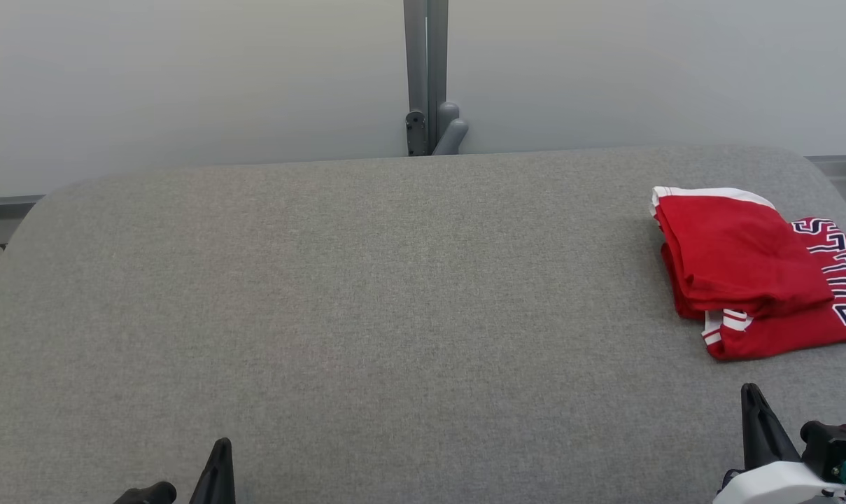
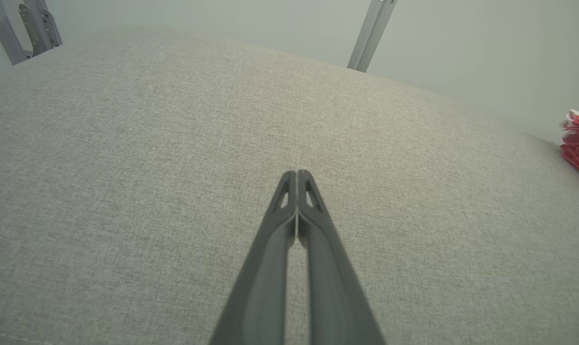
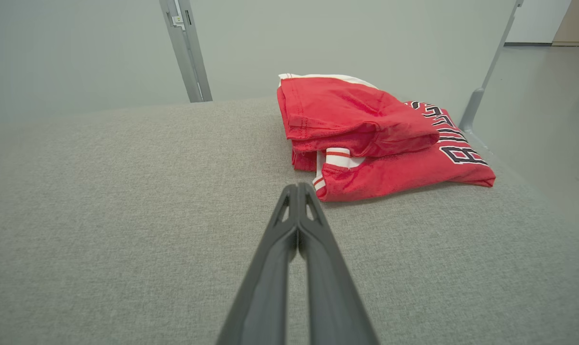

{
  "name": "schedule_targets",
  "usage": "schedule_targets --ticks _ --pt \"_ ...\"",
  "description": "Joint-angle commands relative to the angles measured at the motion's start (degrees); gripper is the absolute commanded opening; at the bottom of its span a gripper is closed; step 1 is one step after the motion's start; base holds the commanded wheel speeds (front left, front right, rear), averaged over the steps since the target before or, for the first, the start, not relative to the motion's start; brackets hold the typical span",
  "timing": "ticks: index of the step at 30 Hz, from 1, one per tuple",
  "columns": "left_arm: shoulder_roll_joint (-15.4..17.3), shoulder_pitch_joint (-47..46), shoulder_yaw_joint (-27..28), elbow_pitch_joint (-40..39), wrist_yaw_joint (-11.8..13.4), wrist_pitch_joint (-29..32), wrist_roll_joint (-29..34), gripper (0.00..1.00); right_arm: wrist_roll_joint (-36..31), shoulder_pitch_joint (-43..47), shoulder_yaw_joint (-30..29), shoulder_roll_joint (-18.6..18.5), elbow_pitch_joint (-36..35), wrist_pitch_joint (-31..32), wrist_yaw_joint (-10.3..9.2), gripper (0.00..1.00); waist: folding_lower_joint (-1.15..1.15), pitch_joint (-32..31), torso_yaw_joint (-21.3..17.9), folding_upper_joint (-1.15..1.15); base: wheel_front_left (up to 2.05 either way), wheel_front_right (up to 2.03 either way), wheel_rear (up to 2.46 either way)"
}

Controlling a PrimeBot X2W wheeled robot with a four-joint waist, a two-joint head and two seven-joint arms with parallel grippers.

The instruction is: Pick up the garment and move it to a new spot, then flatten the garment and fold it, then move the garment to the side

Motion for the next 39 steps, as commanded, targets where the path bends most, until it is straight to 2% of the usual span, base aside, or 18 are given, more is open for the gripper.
schedule_targets --ticks 1,17,39 --pt "0.13 -1.58 0.46 -1.15 -0.08 0.33 -2.01 0.0 2.44 -1.78 0.0 -0.44 -0.72 0.42 -0.01 0.0 0.0 0.03 -0.02 0.0 0.0 0.0 0.0" --pt "0.23 -3.95 1.99 -2.46 -0.3 4.22 -17.5 0.0 21.24 -3.49 1.62 -0.68 -1.19 3.94 -0.02 0.0 0.0 0.48 -0.38 0.0 0.0 0.0 0.0" --pt "0.37 -6.69 3.79 -3.79 -0.54 8.72 -34.75 0.0 41.92 -6.1 2.68 -0.93 -0.87 8.57 -0.03 0.0 0.0 1.09 -0.87 0.0 0.0 0.0 0.0"
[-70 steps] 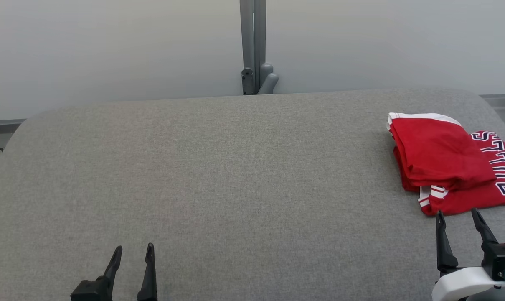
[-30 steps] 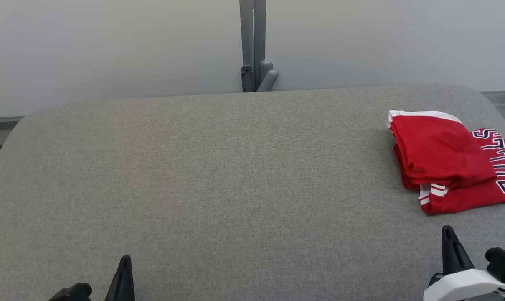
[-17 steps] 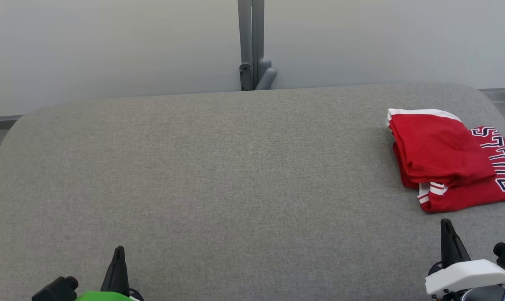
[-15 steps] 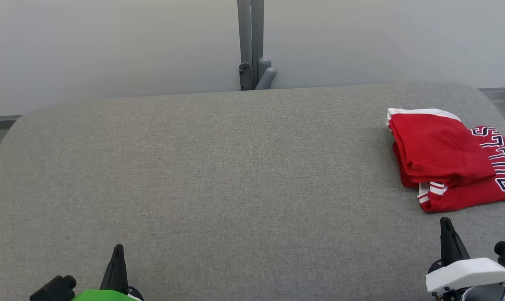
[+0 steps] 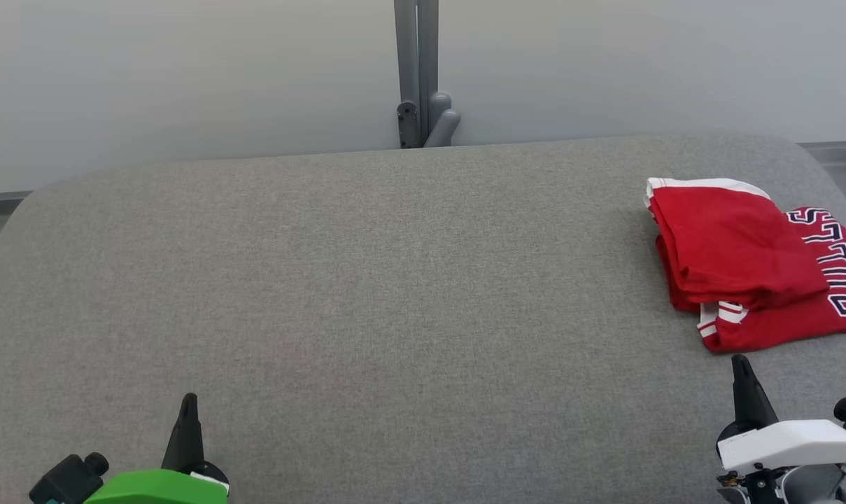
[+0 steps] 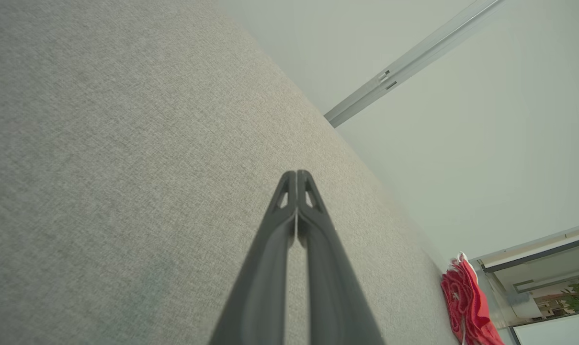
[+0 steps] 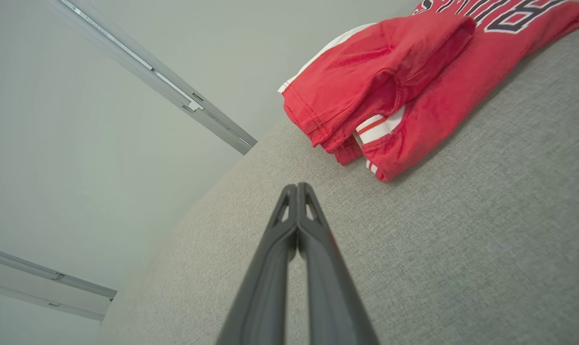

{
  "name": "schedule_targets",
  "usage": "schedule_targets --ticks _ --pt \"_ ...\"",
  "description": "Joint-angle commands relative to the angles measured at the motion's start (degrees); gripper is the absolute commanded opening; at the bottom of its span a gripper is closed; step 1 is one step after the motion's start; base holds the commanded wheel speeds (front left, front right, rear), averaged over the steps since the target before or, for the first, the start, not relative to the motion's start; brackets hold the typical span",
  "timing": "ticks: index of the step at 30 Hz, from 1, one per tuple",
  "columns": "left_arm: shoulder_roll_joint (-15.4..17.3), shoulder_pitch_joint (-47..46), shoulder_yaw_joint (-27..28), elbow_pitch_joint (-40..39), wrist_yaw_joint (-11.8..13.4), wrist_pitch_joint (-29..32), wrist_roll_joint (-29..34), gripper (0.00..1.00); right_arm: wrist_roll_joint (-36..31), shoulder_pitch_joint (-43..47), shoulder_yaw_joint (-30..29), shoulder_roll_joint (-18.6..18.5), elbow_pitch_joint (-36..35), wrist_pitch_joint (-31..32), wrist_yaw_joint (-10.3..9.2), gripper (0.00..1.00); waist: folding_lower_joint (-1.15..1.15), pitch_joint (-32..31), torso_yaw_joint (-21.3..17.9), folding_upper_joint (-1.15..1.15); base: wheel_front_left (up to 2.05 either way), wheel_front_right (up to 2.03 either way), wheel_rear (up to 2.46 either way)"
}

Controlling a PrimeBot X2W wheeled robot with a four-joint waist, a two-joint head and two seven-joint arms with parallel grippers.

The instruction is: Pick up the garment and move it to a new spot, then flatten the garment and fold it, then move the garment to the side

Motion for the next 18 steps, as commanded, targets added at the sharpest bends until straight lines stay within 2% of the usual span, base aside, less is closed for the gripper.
schedule_targets --ticks 1,18 --pt "0.33 -1.99 0.45 -0.9 -0.25 0.63 -2.55 0.0 2.93 -1.68 0.19 -0.45 -0.6 0.65 -0.02 0.0 0.0 0.07 -0.05 0.0 0.0 0.0 0.0" --pt "0.43 -3.69 1.57 -1.76 -0.43 3.45 -13.31 0.0 15.93 -3.24 0.81 -0.61 -0.34 3.64 -0.02 0.0 0.0 0.54 -0.43 0.0 0.0 0.0 0.0"
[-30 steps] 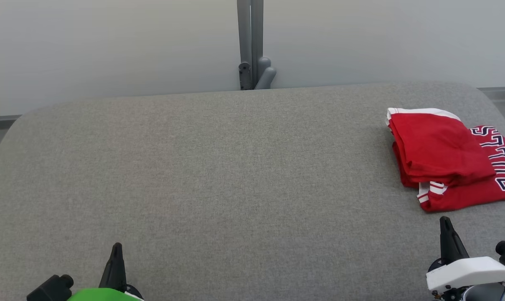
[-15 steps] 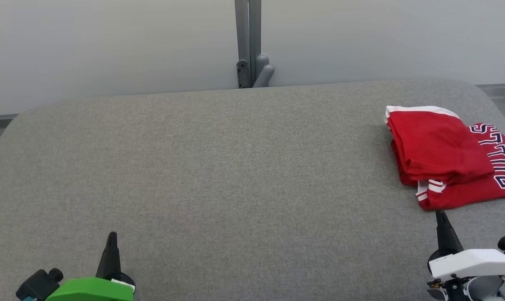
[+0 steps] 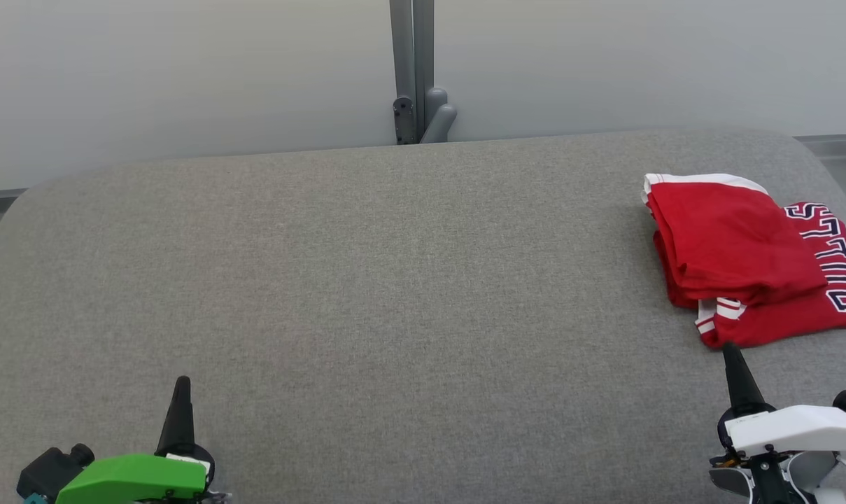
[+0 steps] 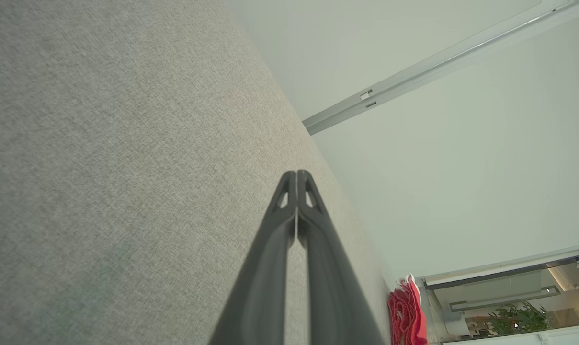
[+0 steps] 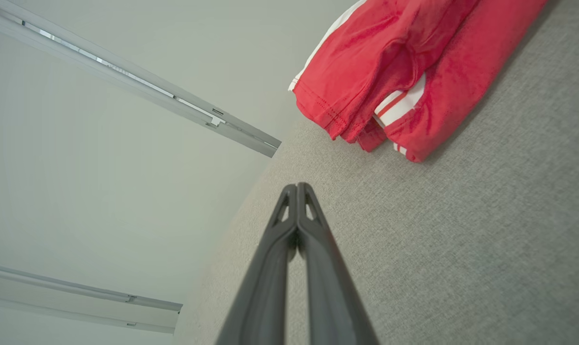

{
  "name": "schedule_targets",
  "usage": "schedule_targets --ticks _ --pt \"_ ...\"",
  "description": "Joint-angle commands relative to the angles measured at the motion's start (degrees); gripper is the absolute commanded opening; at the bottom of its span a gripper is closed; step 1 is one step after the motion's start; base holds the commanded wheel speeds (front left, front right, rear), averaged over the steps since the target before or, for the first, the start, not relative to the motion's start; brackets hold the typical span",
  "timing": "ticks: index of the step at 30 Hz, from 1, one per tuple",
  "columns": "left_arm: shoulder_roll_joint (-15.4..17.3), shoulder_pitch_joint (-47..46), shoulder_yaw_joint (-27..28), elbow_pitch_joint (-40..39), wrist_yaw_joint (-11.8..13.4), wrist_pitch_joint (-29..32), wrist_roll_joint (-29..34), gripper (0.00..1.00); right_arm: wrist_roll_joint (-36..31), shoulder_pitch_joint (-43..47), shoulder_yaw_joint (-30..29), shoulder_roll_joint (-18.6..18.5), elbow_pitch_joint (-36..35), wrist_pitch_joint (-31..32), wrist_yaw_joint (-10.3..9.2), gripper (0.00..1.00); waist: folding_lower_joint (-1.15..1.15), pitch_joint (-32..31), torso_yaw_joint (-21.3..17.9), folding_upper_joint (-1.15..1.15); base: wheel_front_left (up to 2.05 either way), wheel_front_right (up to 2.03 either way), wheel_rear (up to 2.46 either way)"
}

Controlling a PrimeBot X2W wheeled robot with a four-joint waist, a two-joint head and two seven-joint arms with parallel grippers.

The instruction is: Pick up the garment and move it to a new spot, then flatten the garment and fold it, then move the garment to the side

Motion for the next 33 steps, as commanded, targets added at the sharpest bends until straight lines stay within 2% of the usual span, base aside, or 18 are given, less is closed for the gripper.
schedule_targets --ticks 1,33 --pt "0.39 -1.71 0.33 -0.85 -0.36 0.34 -1.51 0.0 2.01 -1.2 0.08 -0.44 -0.39 0.5 0.01 0.0 0.0 0.04 -0.03 0.0 0.0 0.0 0.0" --pt "0.52 -4.09 1.99 -1.97 -0.6 4.49 -17.45 0.0 20.94 -3.58 1.04 -0.66 0.04 4.81 0.01 0.0 0.0 0.91 -0.73 0.0 0.0 0.0 0.0"
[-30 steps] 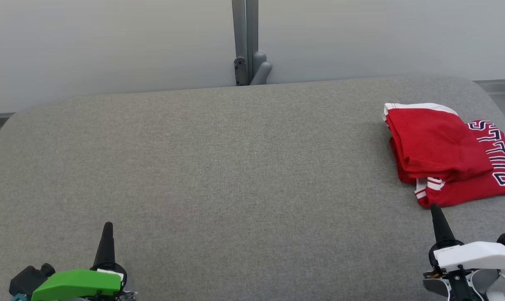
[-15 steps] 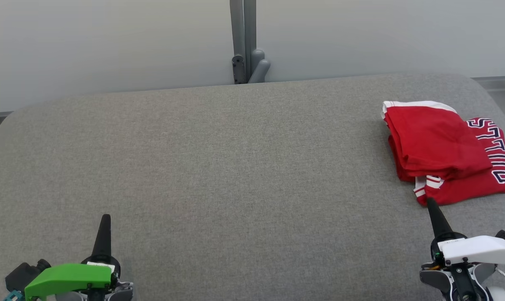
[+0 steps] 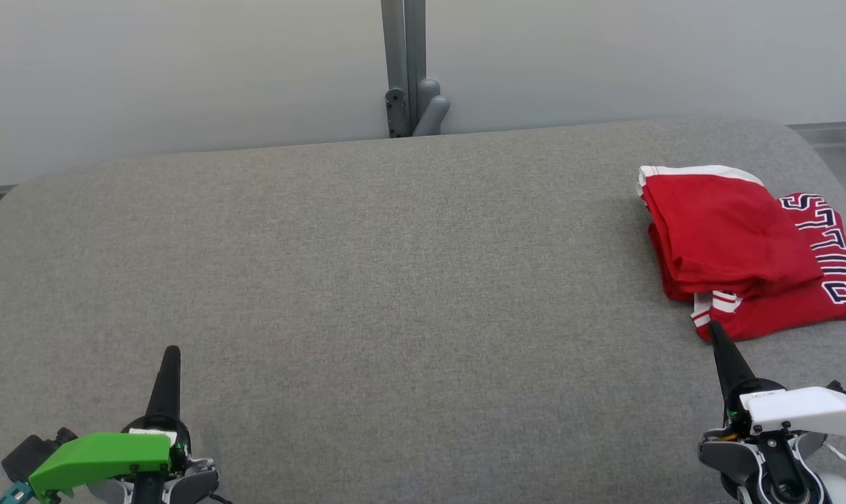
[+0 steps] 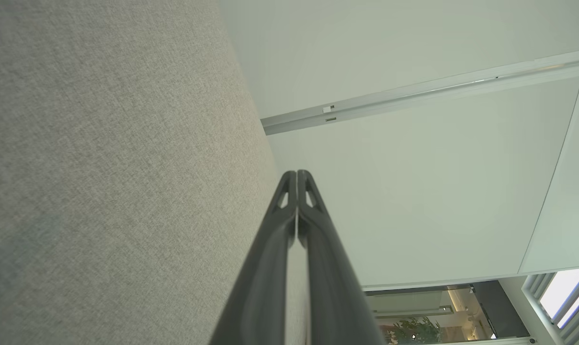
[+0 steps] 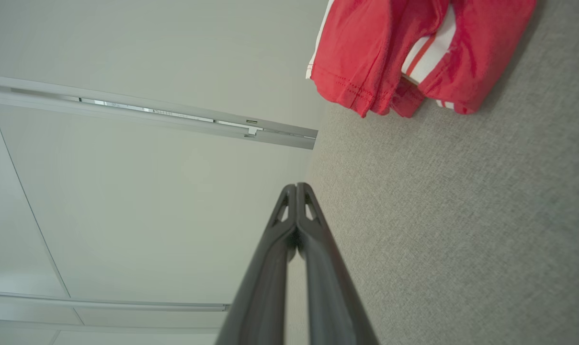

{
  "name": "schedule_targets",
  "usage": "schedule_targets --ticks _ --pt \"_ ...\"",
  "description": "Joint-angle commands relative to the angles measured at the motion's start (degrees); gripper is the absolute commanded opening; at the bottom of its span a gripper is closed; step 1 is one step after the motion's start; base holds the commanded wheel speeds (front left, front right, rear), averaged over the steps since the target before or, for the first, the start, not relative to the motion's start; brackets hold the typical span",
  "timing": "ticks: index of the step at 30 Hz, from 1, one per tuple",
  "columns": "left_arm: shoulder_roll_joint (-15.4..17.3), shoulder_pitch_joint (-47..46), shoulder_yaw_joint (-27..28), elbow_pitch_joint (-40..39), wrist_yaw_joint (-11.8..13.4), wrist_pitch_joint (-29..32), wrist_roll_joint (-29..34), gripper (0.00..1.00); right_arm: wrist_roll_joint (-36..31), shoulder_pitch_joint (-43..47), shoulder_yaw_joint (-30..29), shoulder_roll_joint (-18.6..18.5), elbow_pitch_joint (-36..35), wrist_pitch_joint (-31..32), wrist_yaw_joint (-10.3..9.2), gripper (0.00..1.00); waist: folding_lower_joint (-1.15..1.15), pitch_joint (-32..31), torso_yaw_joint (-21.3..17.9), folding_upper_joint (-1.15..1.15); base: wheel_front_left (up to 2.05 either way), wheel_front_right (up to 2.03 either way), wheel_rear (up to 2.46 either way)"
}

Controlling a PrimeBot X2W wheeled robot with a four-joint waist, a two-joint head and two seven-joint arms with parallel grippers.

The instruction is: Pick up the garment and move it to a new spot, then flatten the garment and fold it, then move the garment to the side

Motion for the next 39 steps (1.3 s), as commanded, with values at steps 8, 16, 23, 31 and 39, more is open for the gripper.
schedule_targets --ticks 8,16,23,31,39 --pt "0.45 -1.74 0.55 -0.73 -0.46 1.13 -4.39 0.0 4.91 -1.46 0.3 -0.42 -0.01 1.09 0.03 0.0 0.0 0.22 -0.18 0.0 0.0 0.0 0.0" --pt "0.48 -2.19 0.93 -0.94 -0.42 1.97 -7.6 0.0 8.83 -1.95 0.49 -0.46 0.09 2.03 0.03 0.0 0.0 0.44 -0.35 0.0 0.0 0.0 0.0" --pt "0.49 -2.5 1.23 -1.08 -0.48 2.65 -10.2 0.0 12.08 -2.29 0.63 -0.49 0.17 2.73 0.02 0.0 0.0 0.64 -0.51 0.0 0.0 0.0 0.0" --pt "0.51 -2.85 1.45 -1.2 -0.54 3.33 -12.3 0.0 14.61 -2.5 0.76 -0.51 0.24 3.36 0.02 0.0 0.0 0.82 -0.66 0.0 0.0 0.0 0.0" --pt "0.51 -2.77 1.44 -1.2 -0.49 3.32 -12.3 0.0 14.61 -2.5 0.75 -0.5 0.23 3.36 0.02 0.0 0.0 0.82 -0.66 0.0 0.0 0.0 0.0"
